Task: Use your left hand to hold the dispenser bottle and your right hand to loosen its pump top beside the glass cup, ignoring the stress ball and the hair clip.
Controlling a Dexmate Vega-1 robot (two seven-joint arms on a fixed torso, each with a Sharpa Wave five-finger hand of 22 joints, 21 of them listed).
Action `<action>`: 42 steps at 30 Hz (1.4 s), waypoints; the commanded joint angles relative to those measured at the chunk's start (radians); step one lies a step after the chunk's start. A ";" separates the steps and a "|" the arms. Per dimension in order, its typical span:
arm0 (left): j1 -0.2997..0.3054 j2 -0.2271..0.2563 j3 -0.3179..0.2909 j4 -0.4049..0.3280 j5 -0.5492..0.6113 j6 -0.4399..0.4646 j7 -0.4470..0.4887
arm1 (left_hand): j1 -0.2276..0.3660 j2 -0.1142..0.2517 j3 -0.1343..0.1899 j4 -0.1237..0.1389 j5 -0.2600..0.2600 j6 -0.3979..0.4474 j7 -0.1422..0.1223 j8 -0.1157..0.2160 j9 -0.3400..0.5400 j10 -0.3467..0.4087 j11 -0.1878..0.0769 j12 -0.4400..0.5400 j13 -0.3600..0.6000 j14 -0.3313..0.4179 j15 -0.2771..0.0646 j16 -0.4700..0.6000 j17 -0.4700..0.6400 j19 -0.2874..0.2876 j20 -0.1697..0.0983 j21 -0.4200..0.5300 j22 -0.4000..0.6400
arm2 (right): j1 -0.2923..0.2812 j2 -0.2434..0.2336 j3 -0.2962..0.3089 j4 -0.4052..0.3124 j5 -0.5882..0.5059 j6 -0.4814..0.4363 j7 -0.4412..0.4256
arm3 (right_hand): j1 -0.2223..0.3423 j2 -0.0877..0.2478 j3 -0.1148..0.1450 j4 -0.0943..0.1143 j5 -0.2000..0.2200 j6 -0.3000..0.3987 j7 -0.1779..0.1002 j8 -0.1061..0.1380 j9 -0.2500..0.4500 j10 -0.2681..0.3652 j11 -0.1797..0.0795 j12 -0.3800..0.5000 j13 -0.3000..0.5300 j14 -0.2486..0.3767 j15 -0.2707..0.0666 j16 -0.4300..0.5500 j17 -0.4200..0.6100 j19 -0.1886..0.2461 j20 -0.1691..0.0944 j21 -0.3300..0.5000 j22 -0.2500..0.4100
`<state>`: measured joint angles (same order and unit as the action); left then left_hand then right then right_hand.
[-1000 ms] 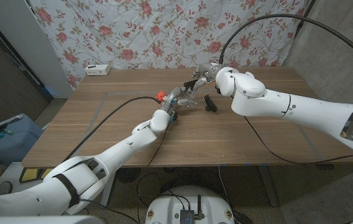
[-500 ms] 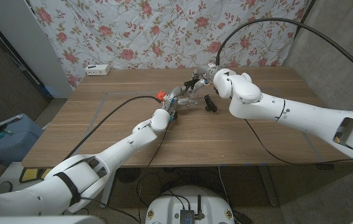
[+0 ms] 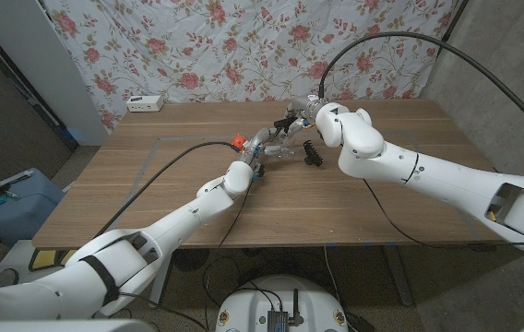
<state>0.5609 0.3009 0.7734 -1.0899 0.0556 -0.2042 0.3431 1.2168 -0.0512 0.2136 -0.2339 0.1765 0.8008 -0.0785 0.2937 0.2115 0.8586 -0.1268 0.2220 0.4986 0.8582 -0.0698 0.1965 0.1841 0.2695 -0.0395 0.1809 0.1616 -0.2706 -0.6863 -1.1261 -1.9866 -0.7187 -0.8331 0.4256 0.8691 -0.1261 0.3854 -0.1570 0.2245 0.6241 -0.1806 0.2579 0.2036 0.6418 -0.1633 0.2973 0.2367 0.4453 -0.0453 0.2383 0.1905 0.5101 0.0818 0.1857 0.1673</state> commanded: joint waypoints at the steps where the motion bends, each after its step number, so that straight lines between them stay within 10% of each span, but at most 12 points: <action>1: 0.011 0.007 -0.002 -0.024 0.001 0.017 0.000 | -0.127 0.140 0.092 0.086 -0.002 0.092 0.003 0.004 0.003 0.042 -0.033 0.006 0.002 0.048 -0.115 0.005 0.002 0.008 -0.095 0.001 0.002 | -0.055 0.031 0.061 0.031 -0.084 0.048 0.044 | 0.003 0.006 0.010 0.003 0.009 0.029 -0.009 0.010 -0.001 0.026 -0.005 0.010 -0.001 0.023 -0.105 0.006 0.002 0.003 -0.016 0.005 0.002; 42: 0.013 0.013 -0.004 -0.035 0.001 0.030 -0.005 | -0.132 0.139 0.093 0.087 -0.002 0.095 0.003 0.003 0.003 0.045 -0.033 0.006 0.003 0.049 -0.114 0.004 0.001 0.008 -0.094 0.001 0.002 | -0.119 0.092 0.165 0.095 -0.132 0.140 0.077 | 0.002 0.057 0.024 0.016 0.005 0.221 -0.038 0.046 -0.009 0.212 -0.042 0.027 -0.019 0.138 -0.152 0.026 0.010 0.025 -0.051 0.005 0.001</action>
<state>0.5719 0.3123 0.7696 -1.1160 0.0558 -0.1855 0.3345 1.2129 -0.0551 0.2135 -0.2338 0.1765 0.8008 -0.0784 0.2939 0.2115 0.8587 -0.1267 0.2214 0.4983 0.8580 -0.0702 0.1927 0.1842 0.2694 -0.0395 0.1809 0.1617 -0.3803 -0.6042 -0.9805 -1.9055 -0.8537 -0.7120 0.5026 0.8671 -0.0767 0.4056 -0.1451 0.2293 0.8291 -0.2165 0.2984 0.1925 0.8341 -0.2044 0.3184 0.2182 0.5718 -0.0538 0.2590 0.1971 0.5296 0.0337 0.1857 0.1674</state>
